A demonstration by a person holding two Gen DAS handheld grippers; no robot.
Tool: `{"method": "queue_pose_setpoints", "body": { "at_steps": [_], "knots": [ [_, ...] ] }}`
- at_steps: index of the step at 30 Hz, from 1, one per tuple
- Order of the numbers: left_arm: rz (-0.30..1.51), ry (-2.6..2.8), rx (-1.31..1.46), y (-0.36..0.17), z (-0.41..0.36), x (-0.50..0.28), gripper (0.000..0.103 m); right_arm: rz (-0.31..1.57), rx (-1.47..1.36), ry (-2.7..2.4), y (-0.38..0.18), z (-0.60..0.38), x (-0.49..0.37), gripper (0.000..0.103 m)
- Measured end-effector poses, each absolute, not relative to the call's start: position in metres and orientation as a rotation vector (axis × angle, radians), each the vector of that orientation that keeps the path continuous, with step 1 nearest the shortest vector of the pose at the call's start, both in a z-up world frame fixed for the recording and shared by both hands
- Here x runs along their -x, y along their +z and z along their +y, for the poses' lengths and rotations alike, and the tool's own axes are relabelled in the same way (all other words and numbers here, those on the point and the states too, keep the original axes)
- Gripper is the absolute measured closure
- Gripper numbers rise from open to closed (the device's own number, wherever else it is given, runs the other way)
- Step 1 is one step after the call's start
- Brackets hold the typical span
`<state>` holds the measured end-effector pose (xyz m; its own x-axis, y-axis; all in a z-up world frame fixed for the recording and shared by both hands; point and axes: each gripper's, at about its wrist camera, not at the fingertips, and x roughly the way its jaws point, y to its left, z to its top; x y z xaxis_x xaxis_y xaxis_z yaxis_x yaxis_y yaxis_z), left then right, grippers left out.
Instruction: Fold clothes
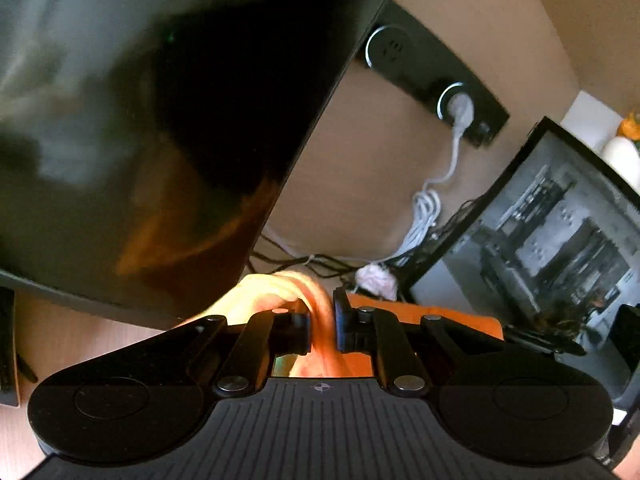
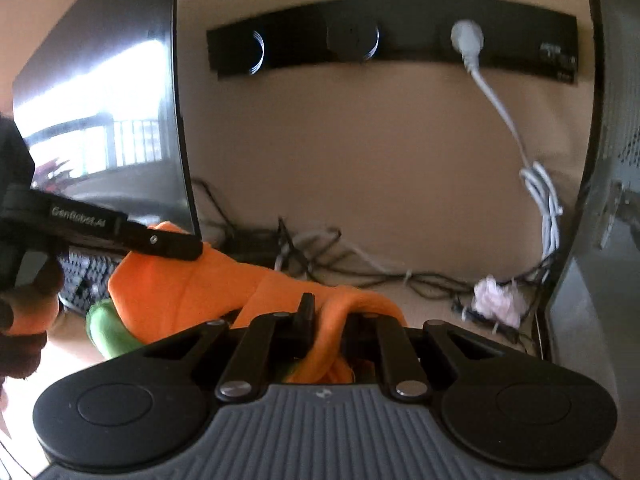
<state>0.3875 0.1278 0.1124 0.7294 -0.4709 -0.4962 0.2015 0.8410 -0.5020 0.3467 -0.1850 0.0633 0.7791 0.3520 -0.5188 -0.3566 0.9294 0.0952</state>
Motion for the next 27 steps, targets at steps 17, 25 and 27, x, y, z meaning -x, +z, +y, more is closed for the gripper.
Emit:
{"method": "queue_pose_setpoints", "body": {
  "at_steps": [17,25,27],
  "knots": [
    [0.923,-0.328,0.341,0.029,0.157,-0.311,0.071,0.95,-0.031,0.376,-0.065,-0.18,-0.272,0.088],
    [0.693,-0.443,0.309,0.092,0.15,-0.308,0.049,0.876,0.02,0.369,-0.029,-0.193,-0.261,0.072],
    [0.678,-0.478,0.31,0.091,0.129,-0.327,0.047,0.855,0.04,0.368,-0.018,-0.199,-0.257,0.067]
  ]
}}
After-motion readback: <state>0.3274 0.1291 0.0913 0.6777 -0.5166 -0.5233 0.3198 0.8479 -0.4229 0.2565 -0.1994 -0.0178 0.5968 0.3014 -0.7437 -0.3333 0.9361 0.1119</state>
